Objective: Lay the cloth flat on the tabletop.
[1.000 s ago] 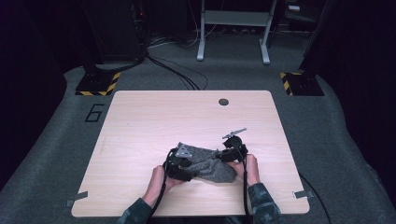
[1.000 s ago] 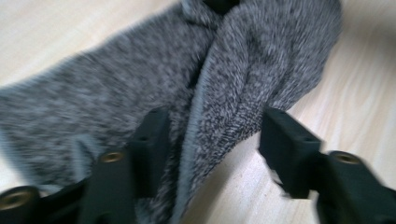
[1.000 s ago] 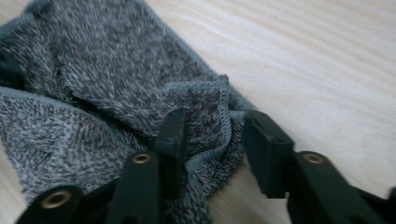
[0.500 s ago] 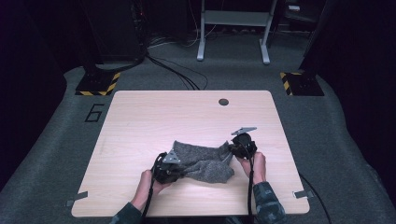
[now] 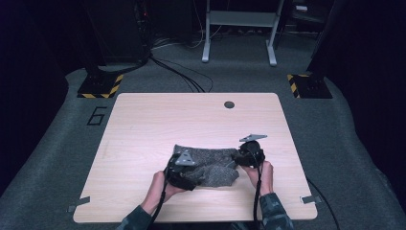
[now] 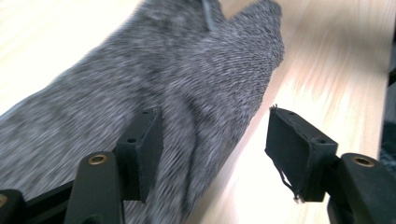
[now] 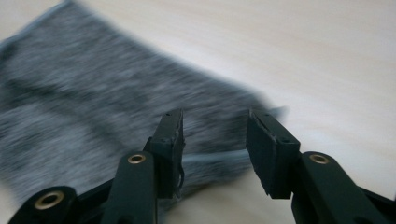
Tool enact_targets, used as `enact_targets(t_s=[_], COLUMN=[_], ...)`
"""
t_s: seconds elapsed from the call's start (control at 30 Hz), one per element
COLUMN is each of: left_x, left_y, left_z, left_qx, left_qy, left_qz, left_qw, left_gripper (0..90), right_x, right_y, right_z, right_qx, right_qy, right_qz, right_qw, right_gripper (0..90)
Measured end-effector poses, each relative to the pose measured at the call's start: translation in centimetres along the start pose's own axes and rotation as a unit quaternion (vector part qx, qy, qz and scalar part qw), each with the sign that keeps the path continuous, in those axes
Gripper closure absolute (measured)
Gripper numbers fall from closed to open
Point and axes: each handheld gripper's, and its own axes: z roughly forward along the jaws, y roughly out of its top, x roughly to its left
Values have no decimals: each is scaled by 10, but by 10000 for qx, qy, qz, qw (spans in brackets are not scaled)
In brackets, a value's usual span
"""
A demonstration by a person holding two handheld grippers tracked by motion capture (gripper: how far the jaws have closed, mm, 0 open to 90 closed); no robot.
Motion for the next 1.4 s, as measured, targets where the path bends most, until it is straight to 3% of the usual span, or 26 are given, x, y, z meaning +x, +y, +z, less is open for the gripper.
enact_targets(t_s=[0.03, 0.07, 0.1, 0.17, 0.23, 0.33, 0.47, 0.5, 0.57, 0.67, 0.7, 0.77, 0.8, 0.87, 0.9, 0.93, 0.97, 1.0, 1.03, 1.07, 1.1, 1.27, 1.4], left_x=[0, 1, 1, 4, 7, 9, 8, 8, 8, 14, 14, 25, 25, 44, 44, 59, 66, 66, 79, 79, 91, 118, 130], left_y=[0, -3, -3, -13, -19, -28, -35, -37, -38, -37, -37, -36, -36, -34, -34, -33, -32, -32, -30, -30, -28, -22, -17], left_z=[9, 18, 18, 24, 20, 12, 8, 7, 0, -14, -14, -31, -31, -41, -41, -42, -41, -41, -37, -37, -30, -14, -3], left_qx=[95, 251, 251, 253, 218, 150, 151, 118, 24, -283, -283, -546, -546, -691, -691, -669, -677, -677, -613, -613, -481, -324, -182], left_qy=[-61, -28, -28, -194, -320, -420, -502, -554, -590, -431, -431, -233, -233, 65, 65, 291, 391, 391, 571, 571, 769, 990, 1103], left_qz=[-4, -1, -1, -147, -281, -455, -491, -521, -642, -854, -854, -1066, -1066, -1200, -1200, -1331, -1435, -1435, -1493, -1493, -1485, -1652, -1643], left_qw=[9999, 9997, 9997, 9994, 9989, 9980, 9974, 9970, 9962, 9950, 9950, 9925, 9925, 9903, 9903, 9884, 9866, 9866, 9852, 9852, 9847, 9807, 9801], left_gripper=[482, 549, 621, 760, 801, 817, 796, 770, 651, 417, 376, 295, 269, 242, 234, 227, 220, 216, 216, 216, 216, 240, 275], right_x=[10, 11, 12, 10, 6, 2, -1, -3, -4, -7, -7, -11, -14, -19, -19, -26, -27, -30, -32, -32, -37, -45, -50], right_y=[-7, -10, -12, -17, -17, -18, -18, -18, -18, -16, -16, -14, -13, -11, -11, -8, -7, -5, -3, -3, 2, 9, 13], right_z=[11, 16, 21, 25, 24, 23, 22, 23, 23, 20, 20, 12, 9, 5, 5, 1, 1, 0, 0, 0, 3, 11, 18], right_qx=[284, 352, 466, 498, 482, 463, 434, 379, 408, 358, 358, 204, 146, 96, 96, 48, 23, -3, 24, 24, 25, 155, 220], right_qy=[75, 78, 107, 39, 22, -59, -170, -269, -234, -143, -143, -32, -8, -36, -36, -41, -46, -79, -85, -85, -100, -261, -277], right_qz=[-287, -325, -346, -402, -394, -427, -492, -547, -542, -499, -499, -297, -303, -184, -184, -109, -36, -35, -7, -7, 64, 156, 223], right_qw=[9992, 9988, 9983, 9979, 9981, 9980, 9977, 9974, 9974, 9980, 9980, 9993, 9994, 9998, 9998, 9999, 10000, 10000, 10000, 10000, 9999, 9994, 9991], right_gripper=[578, 619, 619, 744, 790, 819, 820, 816, 781, 673, 673, 592, 562, 497, 497, 408, 397, 379, 358, 358, 352, 373, 398])
